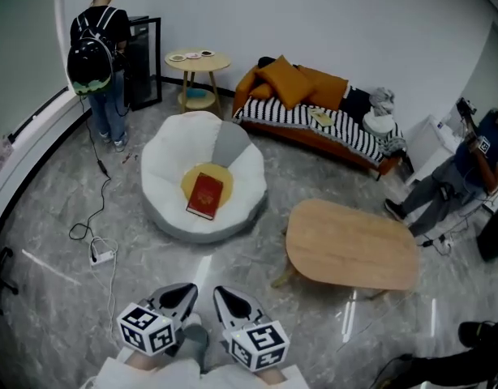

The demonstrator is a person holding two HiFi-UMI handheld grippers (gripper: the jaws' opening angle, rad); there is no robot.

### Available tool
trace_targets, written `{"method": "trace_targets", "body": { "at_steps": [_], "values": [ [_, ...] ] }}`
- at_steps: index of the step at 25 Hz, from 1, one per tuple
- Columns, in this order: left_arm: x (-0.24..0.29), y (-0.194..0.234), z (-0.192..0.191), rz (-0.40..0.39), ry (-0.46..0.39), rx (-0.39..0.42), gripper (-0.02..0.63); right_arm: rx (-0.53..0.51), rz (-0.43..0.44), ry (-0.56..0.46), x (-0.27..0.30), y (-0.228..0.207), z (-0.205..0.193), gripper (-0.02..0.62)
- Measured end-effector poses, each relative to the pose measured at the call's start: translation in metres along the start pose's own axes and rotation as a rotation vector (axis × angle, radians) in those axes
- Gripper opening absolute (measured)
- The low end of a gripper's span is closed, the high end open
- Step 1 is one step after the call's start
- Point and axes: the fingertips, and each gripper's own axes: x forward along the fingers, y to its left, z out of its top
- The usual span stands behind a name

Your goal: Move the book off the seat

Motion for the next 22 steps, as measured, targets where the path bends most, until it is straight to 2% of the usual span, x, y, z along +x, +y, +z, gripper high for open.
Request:
{"method": "trace_targets", "body": {
  "at_steps": [9,14,19,22],
  "values": [
    [0.060,0.082,0.080,-0.044,0.004,0.054,0.006,-0.022,-0.036,-0.042,0.117,-0.035,0.062,0.012],
    [0.077,0.120,0.109,-0.036,-0.013,0.078,0.006,-0.061,-0.093,-0.076,0.157,-0.048,0.086,0.012],
    [0.086,0.134,0.133,-0.043,-0.020,0.108,0.006,-0.084,-0.094,-0.085,0.182,-0.054,0.113,0.012],
    [0.088,0.136,0.136,-0.054,-0.021,0.105,0.006,-0.068,-0.085,-0.081,0.186,-0.056,0.117,0.012]
  ]
}}
